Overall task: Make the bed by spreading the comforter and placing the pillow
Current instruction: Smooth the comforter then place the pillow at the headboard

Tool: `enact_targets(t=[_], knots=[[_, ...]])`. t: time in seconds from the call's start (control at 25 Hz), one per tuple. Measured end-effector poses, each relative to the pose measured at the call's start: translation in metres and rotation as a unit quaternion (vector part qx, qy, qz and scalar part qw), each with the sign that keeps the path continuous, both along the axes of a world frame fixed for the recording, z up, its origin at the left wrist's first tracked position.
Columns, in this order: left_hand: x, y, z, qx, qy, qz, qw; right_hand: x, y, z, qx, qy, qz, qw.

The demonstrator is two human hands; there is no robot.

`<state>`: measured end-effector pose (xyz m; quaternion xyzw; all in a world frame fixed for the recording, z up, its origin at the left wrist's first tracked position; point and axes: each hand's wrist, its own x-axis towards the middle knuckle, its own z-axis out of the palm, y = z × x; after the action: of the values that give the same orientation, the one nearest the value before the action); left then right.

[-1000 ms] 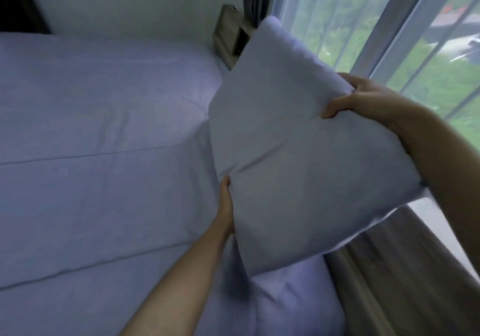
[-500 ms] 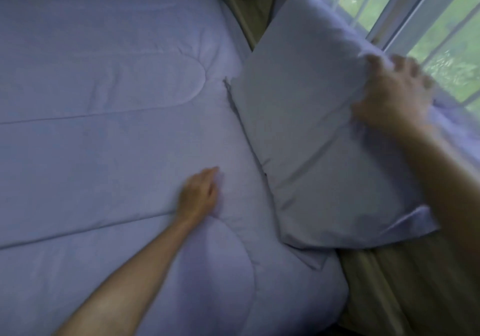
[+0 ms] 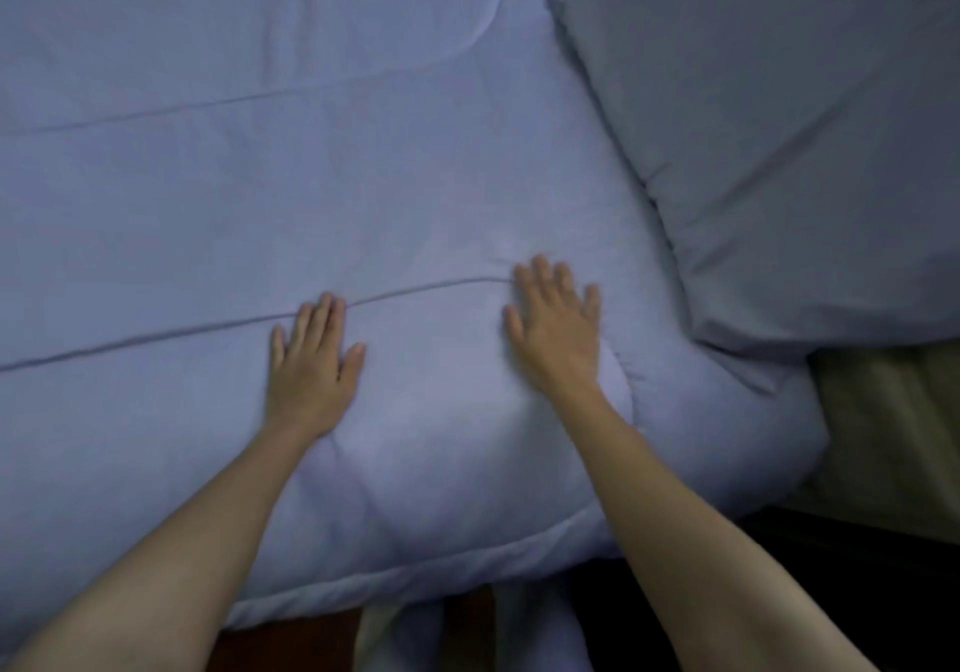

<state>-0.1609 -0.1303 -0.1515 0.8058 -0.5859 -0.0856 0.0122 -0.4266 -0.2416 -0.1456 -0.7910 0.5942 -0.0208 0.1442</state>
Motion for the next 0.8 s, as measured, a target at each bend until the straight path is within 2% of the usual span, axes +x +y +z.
enact_targets(t=[0.16,0.28,0.4,0.44,0.48,0.56,0.64,0.72,0.8], knots=[[0.001,0.021,0.006,0.026,0.014,0.002,1.000,-0.097,0.052,-0.009,-0.041,0.034,-0.202,0.978],[0.005,0.048,0.013,0.043,0.026,-0.012,0.999,-0.148,0.091,-0.006,0.025,0.035,-0.306,0.951],[0.020,0.085,0.013,0.071,0.022,-0.039,0.996,-0.123,0.105,0.009,0.074,-0.038,-0.473,0.877],[0.028,0.092,0.016,0.088,0.020,-0.048,0.995,-0.095,0.111,0.018,0.048,-0.047,-0.474,0.878],[0.037,0.095,0.022,0.110,0.019,-0.063,0.992,-0.064,0.117,0.025,0.005,-0.049,-0.436,0.899],[0.051,0.091,0.034,0.168,0.021,-0.091,0.981,0.007,0.139,0.035,-0.013,-0.050,-0.278,0.959],[0.059,0.090,0.048,0.228,0.018,-0.086,0.970,0.071,0.166,0.039,0.035,-0.030,-0.110,0.993],[0.060,0.098,0.056,0.251,0.046,-0.071,0.964,0.104,0.188,0.041,0.082,-0.010,-0.031,0.996],[0.057,0.119,0.055,0.261,0.059,-0.074,0.961,0.105,0.205,0.041,0.136,-0.011,-0.051,0.989]])
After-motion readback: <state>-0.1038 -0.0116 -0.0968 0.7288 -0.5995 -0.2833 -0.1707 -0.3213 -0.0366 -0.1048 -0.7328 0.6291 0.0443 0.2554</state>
